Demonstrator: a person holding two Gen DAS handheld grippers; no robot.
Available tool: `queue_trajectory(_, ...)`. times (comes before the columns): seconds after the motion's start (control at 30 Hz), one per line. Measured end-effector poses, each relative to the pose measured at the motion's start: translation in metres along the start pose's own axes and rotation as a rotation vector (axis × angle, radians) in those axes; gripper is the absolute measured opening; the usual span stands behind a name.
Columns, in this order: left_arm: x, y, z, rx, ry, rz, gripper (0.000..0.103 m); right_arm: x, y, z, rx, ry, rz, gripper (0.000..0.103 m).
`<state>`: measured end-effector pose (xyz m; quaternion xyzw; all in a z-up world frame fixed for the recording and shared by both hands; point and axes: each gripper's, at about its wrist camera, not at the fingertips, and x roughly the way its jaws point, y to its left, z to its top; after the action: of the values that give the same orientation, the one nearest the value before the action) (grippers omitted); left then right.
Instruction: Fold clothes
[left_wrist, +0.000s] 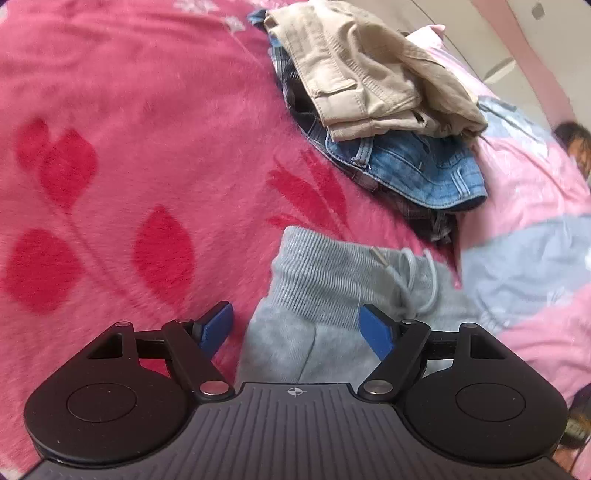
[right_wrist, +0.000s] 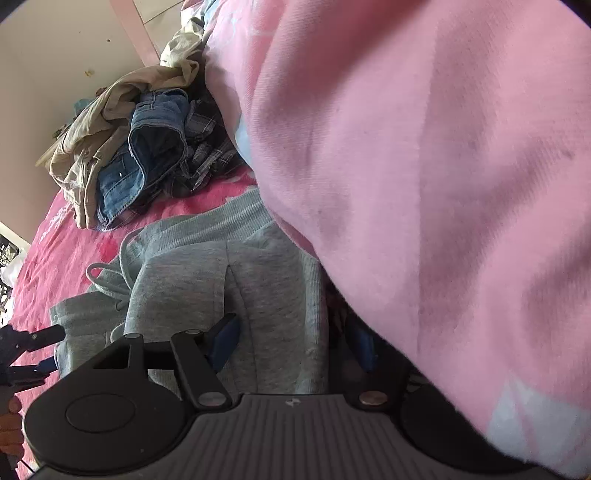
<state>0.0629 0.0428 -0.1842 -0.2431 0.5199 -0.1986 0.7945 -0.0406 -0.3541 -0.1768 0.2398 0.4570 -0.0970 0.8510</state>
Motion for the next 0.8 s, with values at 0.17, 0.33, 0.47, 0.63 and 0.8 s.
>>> queue_trajectory(0.17,0.009,-0.014,-0.006,0.064,-0.008,0.002,0.070,0.007,0.004,0.000,0.053,-0.008,-0.005,0.067)
queue_trajectory(0.33,0.002,-0.022,-0.012,0.060,-0.022,0.033,0.051,0.016,0.015,-0.002,0.088,0.047,0.036,0.045)
queue_trajectory(0.47,-0.016,-0.026,-0.014,0.064,-0.071,0.048,0.025,0.003,0.026,-0.001,0.044,0.009,0.019,0.016)
queue_trajectory(0.63,-0.044,-0.040,-0.026,0.108,-0.156,0.046,0.014,-0.033,0.045,0.005,-0.058,-0.108,0.027,0.013)
queue_trajectory(0.8,-0.089,-0.051,-0.026,0.069,-0.293,0.050,0.013,-0.071,0.089,0.026,-0.218,-0.228,0.084,0.013)
